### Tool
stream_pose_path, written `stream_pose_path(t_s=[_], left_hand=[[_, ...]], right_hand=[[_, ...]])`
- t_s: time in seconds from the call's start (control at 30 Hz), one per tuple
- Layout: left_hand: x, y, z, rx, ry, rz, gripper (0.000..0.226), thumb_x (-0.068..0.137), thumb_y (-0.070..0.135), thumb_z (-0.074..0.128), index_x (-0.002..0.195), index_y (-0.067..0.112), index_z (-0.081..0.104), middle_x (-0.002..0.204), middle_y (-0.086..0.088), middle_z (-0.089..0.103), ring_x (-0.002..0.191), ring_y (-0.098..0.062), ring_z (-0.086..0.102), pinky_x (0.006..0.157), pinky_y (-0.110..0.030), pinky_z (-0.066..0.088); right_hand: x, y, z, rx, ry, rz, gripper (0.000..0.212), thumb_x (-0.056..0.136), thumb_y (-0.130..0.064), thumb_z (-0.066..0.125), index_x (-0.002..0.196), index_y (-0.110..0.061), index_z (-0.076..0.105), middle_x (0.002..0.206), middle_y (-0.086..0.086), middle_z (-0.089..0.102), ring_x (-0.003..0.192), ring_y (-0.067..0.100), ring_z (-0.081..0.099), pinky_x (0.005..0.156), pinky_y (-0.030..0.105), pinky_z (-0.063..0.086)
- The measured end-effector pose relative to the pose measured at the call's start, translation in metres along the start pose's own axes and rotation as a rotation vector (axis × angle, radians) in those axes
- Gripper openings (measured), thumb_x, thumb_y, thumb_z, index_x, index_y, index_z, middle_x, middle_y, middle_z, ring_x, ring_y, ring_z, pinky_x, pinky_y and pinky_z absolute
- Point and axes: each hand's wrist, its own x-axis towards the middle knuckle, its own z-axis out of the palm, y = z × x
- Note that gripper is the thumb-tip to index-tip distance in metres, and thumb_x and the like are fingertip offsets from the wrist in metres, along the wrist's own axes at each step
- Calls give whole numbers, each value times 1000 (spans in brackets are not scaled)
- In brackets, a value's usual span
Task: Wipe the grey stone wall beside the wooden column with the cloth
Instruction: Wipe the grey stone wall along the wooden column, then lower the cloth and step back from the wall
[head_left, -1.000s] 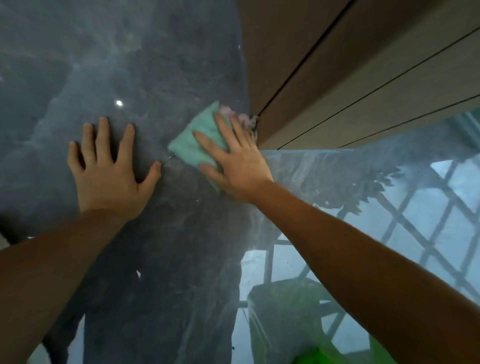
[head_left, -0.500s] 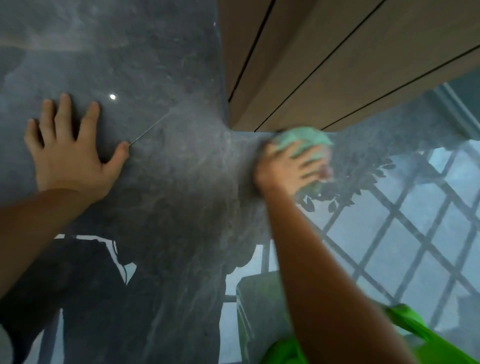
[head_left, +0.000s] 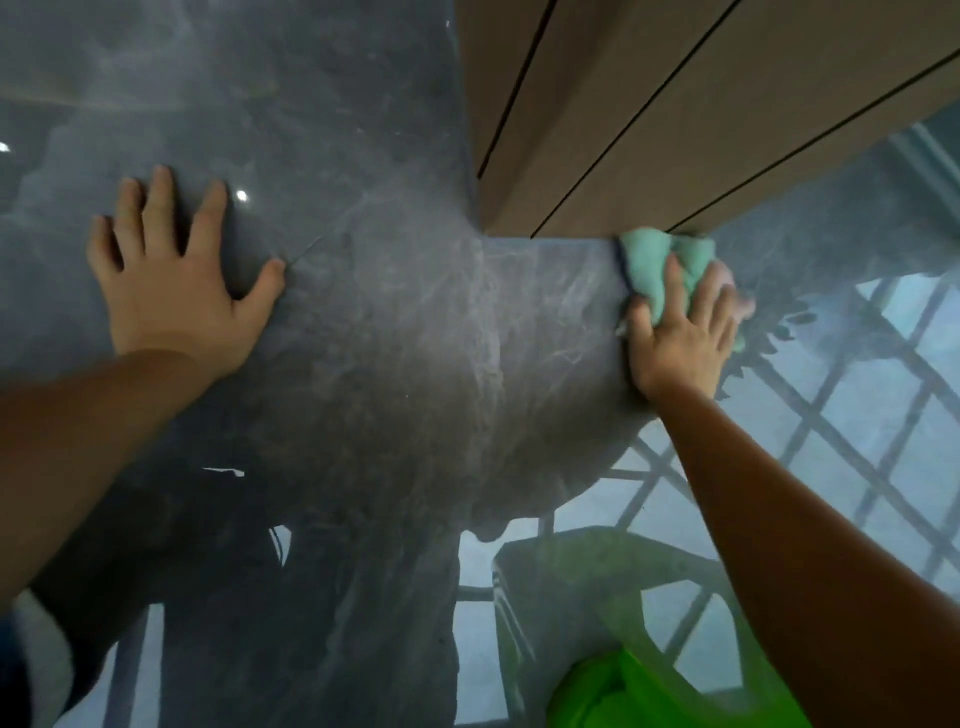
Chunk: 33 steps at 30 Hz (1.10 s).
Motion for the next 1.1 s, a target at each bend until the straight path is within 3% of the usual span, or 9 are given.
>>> stream_pose_path(t_s=[0.17,0.27,0.37,0.43,0.5,0.57,0.77,1.0,1.1], left_hand=[[-4,0,-2,57,-79,-12,81,88,74,28,154,27,25,165,-20,18,152,-42,14,119,-61,10],[13,11,-25,88,-330,-106,94,77,85,25,155,32,19,168,-17,8,154,-40,6,121,-59,5],[17,50,-77,-216,-721,-308,97,71,89,30,153,36,30,168,-8,19,154,-33,17,124,-52,12],[-3,79,-139,-621,-1006,-589,81,77,84,39,136,32,54,143,-10,55,131,-33,53,110,-46,39],[-46,95,-215,-914,-1244,-883,52,77,75,54,95,27,65,81,-7,66,72,-24,65,72,-34,51],[-86,100,-291,-1048,-1258,-1024,43,81,65,60,75,23,60,54,-2,51,48,-16,45,49,-22,38],[-187,70,-420,-703,-1001,-1157,21,94,38,54,94,16,54,80,-3,51,58,-16,45,52,-21,35],[-357,46,-313,-584,-978,-1257,23,87,25,65,107,17,59,88,-8,58,79,-26,59,73,-39,57],[-400,35,-228,-527,-898,-1253,72,79,30,76,140,22,38,126,-12,56,103,-30,62,68,-40,60]], right_hand=[[-25,-56,2,170,-62,421,71,89,-64,24,153,-39,5,165,11,-4,149,41,-7,117,57,-6],[-66,-110,-10,145,-190,360,77,84,-65,41,151,-43,10,165,10,-5,147,43,-6,117,63,1],[-112,-168,-65,676,-669,126,45,84,-18,63,129,-21,59,141,16,45,124,34,46,103,51,43],[-153,-203,-129,1106,-1034,151,23,84,11,49,92,1,69,92,17,64,76,21,63,66,31,56],[-193,-227,-196,1210,-1155,212,25,83,19,42,84,5,63,75,17,59,61,23,58,52,29,52],[-234,-235,-267,1225,-1173,255,25,86,15,41,96,4,61,75,18,57,61,29,56,63,40,53],[-353,-155,-407,1216,-1338,411,21,94,-8,47,93,-11,67,85,11,68,69,22,61,63,28,50],[-453,-65,-312,1110,-1176,883,22,99,-8,43,113,-10,60,99,14,67,77,30,63,65,34,53],[-470,-67,-226,1044,-1150,1009,23,99,-4,44,118,-7,56,109,15,59,97,33,60,84,42,53]])
